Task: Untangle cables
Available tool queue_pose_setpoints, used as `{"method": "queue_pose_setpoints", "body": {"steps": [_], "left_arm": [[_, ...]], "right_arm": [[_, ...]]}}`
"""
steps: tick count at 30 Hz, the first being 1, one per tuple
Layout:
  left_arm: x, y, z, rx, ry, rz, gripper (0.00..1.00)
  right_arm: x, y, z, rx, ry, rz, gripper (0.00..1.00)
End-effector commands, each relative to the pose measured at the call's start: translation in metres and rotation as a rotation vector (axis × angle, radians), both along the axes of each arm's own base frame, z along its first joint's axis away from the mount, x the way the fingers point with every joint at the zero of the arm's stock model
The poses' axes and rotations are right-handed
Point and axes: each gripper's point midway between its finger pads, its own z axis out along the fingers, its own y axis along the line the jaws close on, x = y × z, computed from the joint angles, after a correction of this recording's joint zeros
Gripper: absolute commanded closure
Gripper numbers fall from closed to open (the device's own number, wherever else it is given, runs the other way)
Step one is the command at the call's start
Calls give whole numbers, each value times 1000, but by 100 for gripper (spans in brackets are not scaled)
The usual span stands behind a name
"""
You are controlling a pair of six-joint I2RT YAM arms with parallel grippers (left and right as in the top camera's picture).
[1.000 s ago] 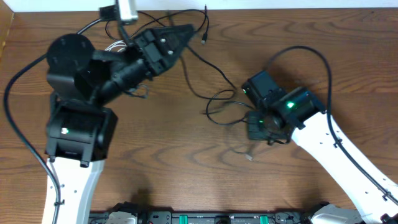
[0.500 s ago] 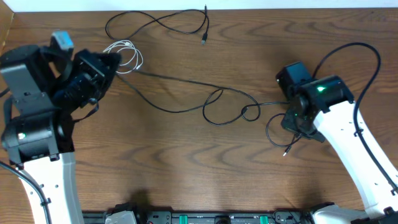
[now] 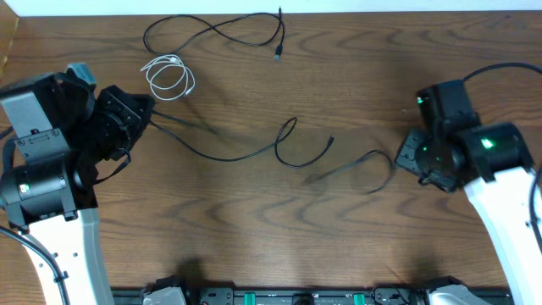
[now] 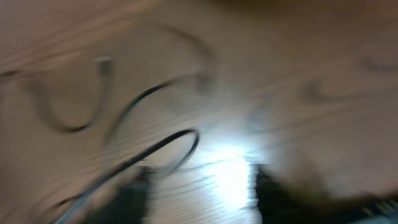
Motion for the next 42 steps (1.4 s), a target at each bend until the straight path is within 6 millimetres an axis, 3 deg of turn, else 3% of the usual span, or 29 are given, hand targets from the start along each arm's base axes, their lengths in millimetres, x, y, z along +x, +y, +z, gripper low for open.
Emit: {"method": "queue_pose_setpoints", "body": {"steps": [1, 7, 14, 19, 24, 27, 31, 37, 40, 42], "left_arm": [[-9, -34, 31, -61, -144, -225, 93], [-24, -80, 79, -221, -322, -501, 93], [-24, -108, 97, -344, -289, -527, 93], [-20, -133, 121, -434, -295, -516, 93], [-26, -165, 165, -466, -465, -592, 93], [-35, -182, 188, -469, -573, -640, 92], [-45, -203, 193, -493, -589, -669, 92], [-49, -217, 194, -521, -574, -668, 93], [-50, -220, 196, -564, -540, -651, 92], [-52, -221, 200, -590, -539, -655, 92]], "right_arm": [[-5, 23, 19, 105, -71, 160, 1], [-7, 47, 37, 209, -146, 299, 1], [-19, 111, 75, 444, -324, 761, 1], [-18, 135, 91, 474, -414, 860, 1], [-22, 163, 105, 485, -493, 959, 3], [-16, 170, 109, 464, -513, 905, 1], [-14, 181, 116, 460, -552, 905, 1], [-11, 189, 125, 445, -605, 908, 1], [-7, 188, 123, 432, -603, 884, 11], [-5, 189, 121, 432, -600, 883, 12]]}}
